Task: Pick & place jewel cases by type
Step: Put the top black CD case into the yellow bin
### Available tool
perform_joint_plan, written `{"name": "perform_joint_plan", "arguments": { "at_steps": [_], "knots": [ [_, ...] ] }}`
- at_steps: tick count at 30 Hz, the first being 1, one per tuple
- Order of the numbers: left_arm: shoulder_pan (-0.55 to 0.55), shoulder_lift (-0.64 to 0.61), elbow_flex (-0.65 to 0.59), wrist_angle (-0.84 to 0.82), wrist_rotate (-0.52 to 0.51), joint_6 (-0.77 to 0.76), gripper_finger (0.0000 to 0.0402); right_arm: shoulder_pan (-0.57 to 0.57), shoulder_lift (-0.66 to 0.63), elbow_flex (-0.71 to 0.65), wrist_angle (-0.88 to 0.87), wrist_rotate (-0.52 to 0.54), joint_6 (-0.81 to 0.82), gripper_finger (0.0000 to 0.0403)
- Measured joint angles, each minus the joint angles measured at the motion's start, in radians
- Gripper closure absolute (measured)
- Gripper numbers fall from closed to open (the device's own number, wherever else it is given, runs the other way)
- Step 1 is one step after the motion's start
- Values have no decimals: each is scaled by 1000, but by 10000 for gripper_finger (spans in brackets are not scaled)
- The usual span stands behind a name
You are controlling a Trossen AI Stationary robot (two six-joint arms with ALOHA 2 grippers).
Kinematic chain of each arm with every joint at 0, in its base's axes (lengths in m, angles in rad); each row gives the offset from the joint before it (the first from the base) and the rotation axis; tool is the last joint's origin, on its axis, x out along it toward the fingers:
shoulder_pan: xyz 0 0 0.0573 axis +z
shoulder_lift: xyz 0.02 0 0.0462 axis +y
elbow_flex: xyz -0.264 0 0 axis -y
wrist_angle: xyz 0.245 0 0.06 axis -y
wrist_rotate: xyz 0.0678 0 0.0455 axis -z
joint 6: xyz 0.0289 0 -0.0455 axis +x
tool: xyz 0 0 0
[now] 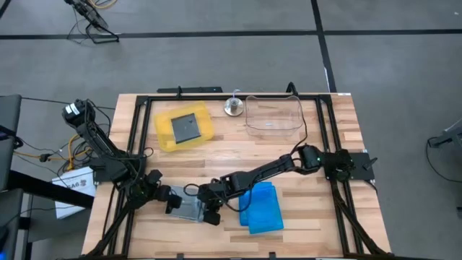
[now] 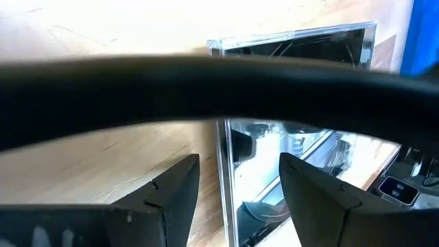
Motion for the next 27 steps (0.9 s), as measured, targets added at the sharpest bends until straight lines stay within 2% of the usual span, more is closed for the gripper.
{"name": "perform_joint_plan", "arguments": {
  "at_steps": [15, 22, 27],
  "knots": [
    [-1, 0, -59, 127, -24, -2, 207, -35, 0, 1, 27, 50, -7, 403],
    [-1, 0, -59, 131, -33, 0, 207, -50, 23, 5, 179, 92, 13, 403],
    [0, 0, -61, 138, -61, 2, 207, -61, 93, 70, 202, 36, 110, 403]
  ]
}}
